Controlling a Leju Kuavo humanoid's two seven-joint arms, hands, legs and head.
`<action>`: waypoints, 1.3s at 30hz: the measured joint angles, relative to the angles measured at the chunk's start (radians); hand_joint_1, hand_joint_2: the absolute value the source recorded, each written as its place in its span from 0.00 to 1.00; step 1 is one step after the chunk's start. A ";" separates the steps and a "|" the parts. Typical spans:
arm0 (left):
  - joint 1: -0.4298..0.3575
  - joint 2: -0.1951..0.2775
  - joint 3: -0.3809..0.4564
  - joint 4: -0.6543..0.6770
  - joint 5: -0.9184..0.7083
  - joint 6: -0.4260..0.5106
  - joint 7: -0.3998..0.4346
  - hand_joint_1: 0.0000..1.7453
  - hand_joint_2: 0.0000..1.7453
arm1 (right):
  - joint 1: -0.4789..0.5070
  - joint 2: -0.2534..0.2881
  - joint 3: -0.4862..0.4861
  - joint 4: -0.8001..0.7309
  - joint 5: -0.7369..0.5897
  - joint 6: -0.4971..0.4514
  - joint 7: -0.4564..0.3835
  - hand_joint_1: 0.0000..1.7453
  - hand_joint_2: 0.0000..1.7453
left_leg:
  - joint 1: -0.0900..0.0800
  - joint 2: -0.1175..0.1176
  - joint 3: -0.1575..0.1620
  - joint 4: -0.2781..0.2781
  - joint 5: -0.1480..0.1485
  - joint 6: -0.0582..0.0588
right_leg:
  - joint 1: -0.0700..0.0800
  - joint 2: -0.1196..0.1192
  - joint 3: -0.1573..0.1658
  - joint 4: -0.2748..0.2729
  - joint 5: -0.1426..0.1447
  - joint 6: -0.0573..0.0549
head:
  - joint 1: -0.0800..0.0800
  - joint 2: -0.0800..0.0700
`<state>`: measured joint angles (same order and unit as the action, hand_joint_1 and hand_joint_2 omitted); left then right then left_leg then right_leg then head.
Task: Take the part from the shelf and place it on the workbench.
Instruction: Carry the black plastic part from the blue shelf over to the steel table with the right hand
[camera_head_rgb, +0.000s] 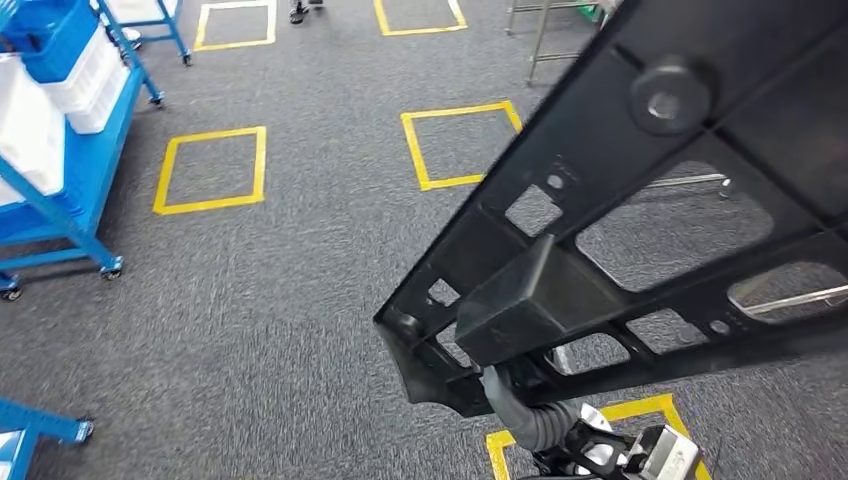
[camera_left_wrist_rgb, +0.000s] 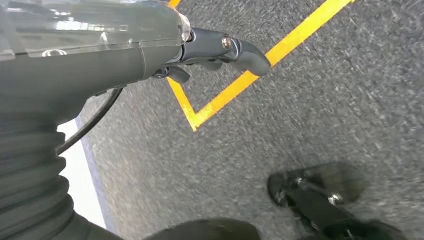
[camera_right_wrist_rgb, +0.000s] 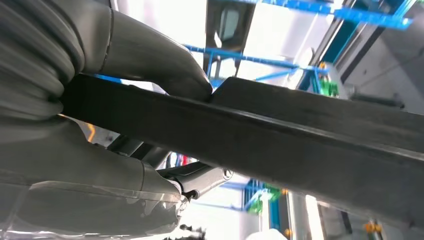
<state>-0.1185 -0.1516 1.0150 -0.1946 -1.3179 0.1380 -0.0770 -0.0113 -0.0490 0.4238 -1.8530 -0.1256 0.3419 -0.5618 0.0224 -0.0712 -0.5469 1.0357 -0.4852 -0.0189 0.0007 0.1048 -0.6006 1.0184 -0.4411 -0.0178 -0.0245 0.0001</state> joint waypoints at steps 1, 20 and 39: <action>0.006 0.001 0.000 0.000 0.000 0.000 0.000 0.00 1.00 | 0.005 -0.003 -0.005 -0.004 0.005 -0.003 -0.003 1.00 1.00 | 0.001 -0.015 0.004 -0.014 -0.003 0.003 | -0.001 0.012 -0.008 0.002 0.002 0.006 | 0.000 0.000; 0.005 0.001 0.000 0.000 -0.004 -0.007 -0.004 0.00 1.00 | 0.091 -0.019 -0.073 -0.065 0.058 0.000 -0.037 1.00 1.00 | -0.009 0.150 0.054 -0.023 -0.049 -0.003 | -0.002 -0.128 -0.009 -0.004 0.001 0.006 | 0.000 0.000; 0.011 -0.008 -0.001 0.000 -0.016 -0.009 0.007 0.00 1.00 | 0.131 -0.023 -0.117 -0.125 0.107 -0.004 -0.048 1.00 1.00 | -0.007 0.079 0.008 -0.046 0.014 0.042 | -0.008 -0.086 -0.110 0.220 -0.120 0.045 | 0.000 0.000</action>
<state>-0.1073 -0.1596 1.0139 -0.1946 -1.3341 0.1286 -0.0699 0.1193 -0.0722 0.3071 -1.9778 -0.0183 0.3381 -0.6097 0.0156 0.0081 -0.5389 0.9897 -0.4710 0.0235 -0.0075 0.0186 -0.7104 1.2385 -0.5615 0.0267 -0.0244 0.0000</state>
